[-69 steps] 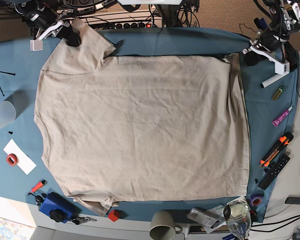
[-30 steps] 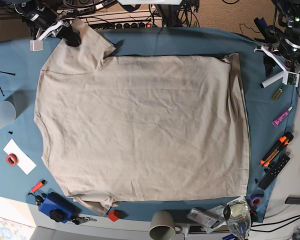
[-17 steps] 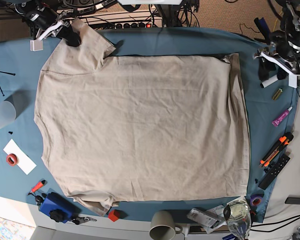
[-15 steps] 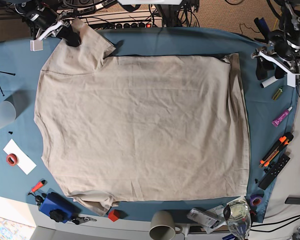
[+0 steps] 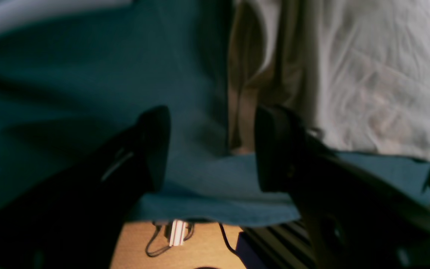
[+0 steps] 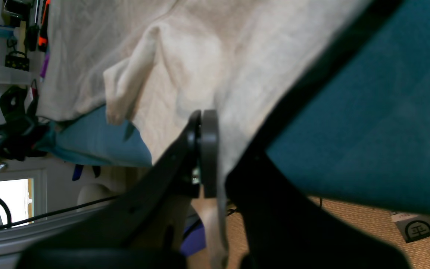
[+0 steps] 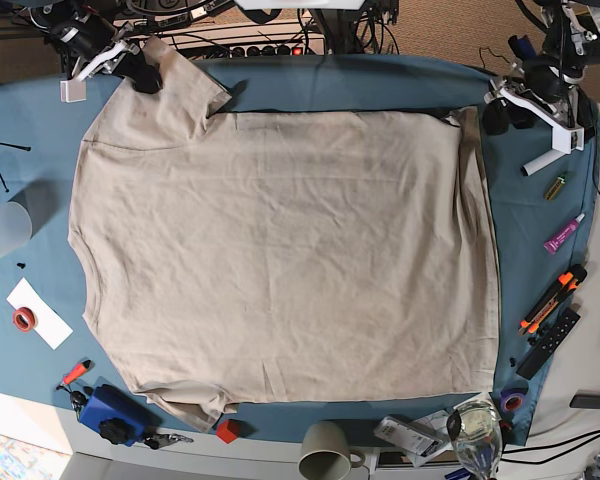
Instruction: Fold the T-shirt properly
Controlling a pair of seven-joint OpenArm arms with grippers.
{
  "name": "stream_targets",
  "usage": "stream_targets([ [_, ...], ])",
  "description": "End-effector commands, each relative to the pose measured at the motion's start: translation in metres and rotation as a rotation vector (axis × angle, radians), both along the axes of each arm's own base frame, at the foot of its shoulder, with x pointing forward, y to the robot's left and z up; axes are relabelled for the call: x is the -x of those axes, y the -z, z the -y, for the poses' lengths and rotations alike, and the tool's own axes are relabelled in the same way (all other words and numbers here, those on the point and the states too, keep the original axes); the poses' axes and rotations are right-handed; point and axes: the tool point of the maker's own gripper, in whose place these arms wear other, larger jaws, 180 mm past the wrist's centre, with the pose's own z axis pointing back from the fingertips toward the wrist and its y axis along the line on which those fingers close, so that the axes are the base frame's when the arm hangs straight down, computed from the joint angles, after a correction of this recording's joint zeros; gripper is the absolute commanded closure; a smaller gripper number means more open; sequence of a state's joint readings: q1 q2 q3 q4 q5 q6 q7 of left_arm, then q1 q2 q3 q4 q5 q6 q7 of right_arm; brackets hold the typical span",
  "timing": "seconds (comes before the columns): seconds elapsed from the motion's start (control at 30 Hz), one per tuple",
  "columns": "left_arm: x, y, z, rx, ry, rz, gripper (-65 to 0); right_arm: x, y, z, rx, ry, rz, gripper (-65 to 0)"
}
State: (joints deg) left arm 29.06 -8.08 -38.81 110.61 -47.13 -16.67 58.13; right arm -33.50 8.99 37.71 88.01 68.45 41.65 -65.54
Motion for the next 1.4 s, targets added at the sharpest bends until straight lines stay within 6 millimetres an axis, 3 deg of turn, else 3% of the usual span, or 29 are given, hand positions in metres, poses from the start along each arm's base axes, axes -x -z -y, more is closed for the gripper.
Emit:
stream_targets([
  [0.0,-0.007,-0.007,0.000,0.015,0.010,0.040,-33.8,0.028,0.021,0.003,0.062,-0.056,-0.156,0.0],
  [0.43,-0.008,0.003,0.007,0.046,0.034,0.034,-33.8,0.028,0.021,0.003,0.061,-0.055,-0.154,0.0],
  [0.83,-0.006,0.024,0.075,0.050,0.242,-0.024,-33.8,0.028,0.021,0.002,0.059,-0.057,-0.157,0.0],
  [1.0,-0.002,0.036,0.057,-0.037,0.179,-0.094,-33.5,0.028,0.021,0.003,0.060,-0.056,-0.155,0.0],
  [1.1,-0.002,0.039,0.050,-0.079,0.169,-0.102,-23.8,0.028,0.021,0.003,0.060,-0.056,-0.155,0.0],
  [1.23,-0.008,0.035,0.050,-0.073,0.156,-0.065,-1.9,0.028,0.021,0.003,0.060,-0.055,-0.153,0.0],
  [1.37,-0.008,0.035,0.050,-0.074,0.160,-0.068,0.0,0.026,0.021,0.003,0.060,-0.054,-0.150,0.0],
])
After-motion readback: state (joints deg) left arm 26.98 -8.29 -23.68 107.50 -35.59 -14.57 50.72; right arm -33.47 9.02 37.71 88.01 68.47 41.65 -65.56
